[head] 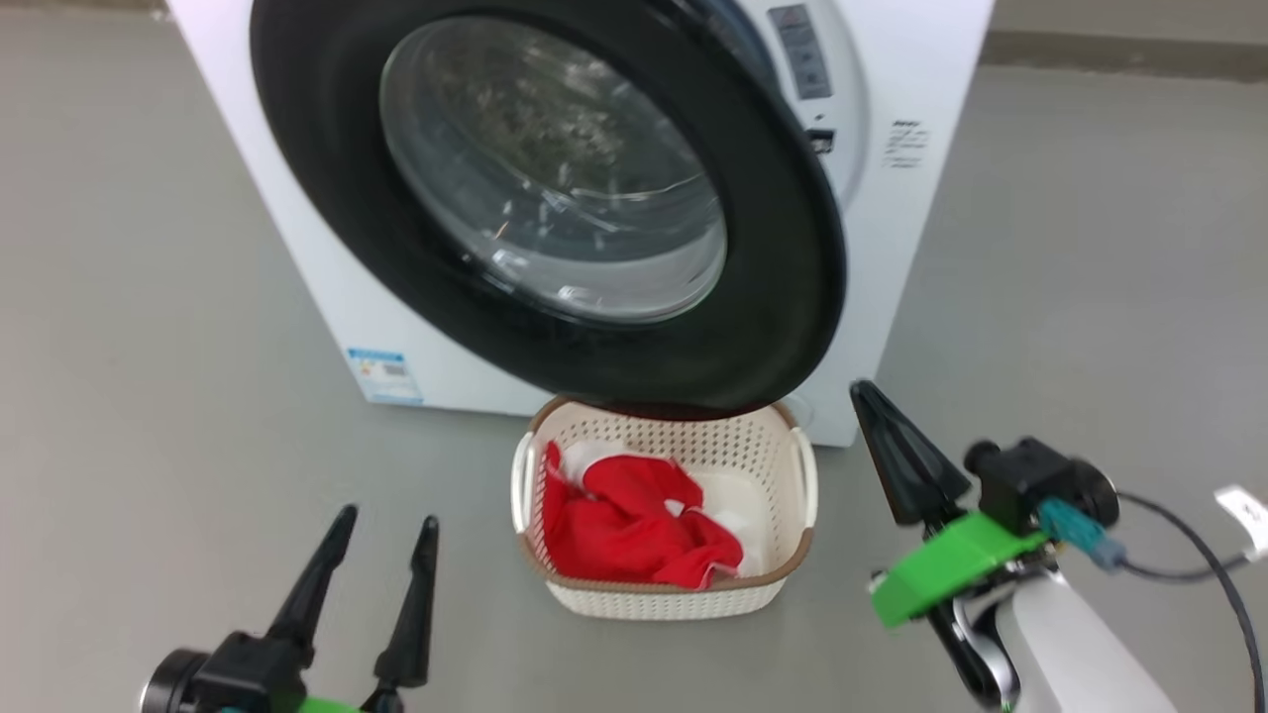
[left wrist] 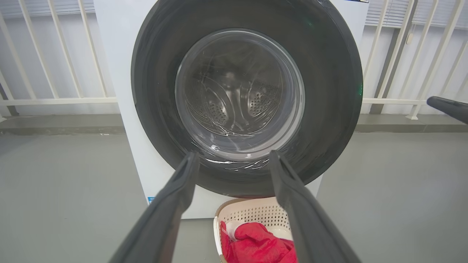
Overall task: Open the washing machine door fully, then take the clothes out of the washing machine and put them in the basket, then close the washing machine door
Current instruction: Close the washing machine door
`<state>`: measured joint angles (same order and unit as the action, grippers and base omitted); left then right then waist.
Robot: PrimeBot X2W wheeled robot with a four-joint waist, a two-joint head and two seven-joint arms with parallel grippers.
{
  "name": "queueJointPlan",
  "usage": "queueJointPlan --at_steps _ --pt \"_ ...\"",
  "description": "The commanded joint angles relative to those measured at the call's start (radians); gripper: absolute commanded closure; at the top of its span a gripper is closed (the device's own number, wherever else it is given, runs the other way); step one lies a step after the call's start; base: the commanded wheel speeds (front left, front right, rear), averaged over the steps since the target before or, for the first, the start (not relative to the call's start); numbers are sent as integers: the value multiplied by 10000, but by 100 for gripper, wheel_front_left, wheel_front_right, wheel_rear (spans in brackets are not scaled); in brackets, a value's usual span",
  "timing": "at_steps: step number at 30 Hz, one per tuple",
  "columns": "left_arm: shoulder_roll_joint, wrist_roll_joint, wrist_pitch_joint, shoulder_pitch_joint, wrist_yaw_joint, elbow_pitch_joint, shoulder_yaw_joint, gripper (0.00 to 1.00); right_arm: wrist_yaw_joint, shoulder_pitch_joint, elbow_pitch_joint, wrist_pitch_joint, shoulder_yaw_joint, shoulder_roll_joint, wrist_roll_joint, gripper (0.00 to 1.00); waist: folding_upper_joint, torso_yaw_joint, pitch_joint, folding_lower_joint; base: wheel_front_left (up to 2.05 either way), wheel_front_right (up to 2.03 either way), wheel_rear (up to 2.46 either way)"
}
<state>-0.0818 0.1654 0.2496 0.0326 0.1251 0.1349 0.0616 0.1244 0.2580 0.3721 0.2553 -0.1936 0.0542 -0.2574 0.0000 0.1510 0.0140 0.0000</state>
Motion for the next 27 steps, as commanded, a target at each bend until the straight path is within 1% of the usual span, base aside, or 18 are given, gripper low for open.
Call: queueJointPlan --at_steps 1,8,14,21,27 --pt "-190 166 122 576 53 -312 -123 0 63 707 15 65 -384 60 -213 100 0 429 415 0 0 0 0" --pt "-249 327 122 1003 54 -621 485 0 63 2063 741 65 -675 347 -449 100 0 1098 1138 0 0 0 0" --pt "-257 489 122 1372 54 -787 524 0 63 3142 1149 65 -757 748 -492 100 0 1503 1943 0 0 0 0" --pt "-197 571 122 1794 55 -1016 435 0 63 4166 1417 65 -751 1083 -418 100 0 1717 2764 0 0 0 0" --pt "-152 584 122 2026 55 -1010 521 0 63 4745 1417 65 -516 1235 -352 100 0 1734 3102 0 0 0 0"
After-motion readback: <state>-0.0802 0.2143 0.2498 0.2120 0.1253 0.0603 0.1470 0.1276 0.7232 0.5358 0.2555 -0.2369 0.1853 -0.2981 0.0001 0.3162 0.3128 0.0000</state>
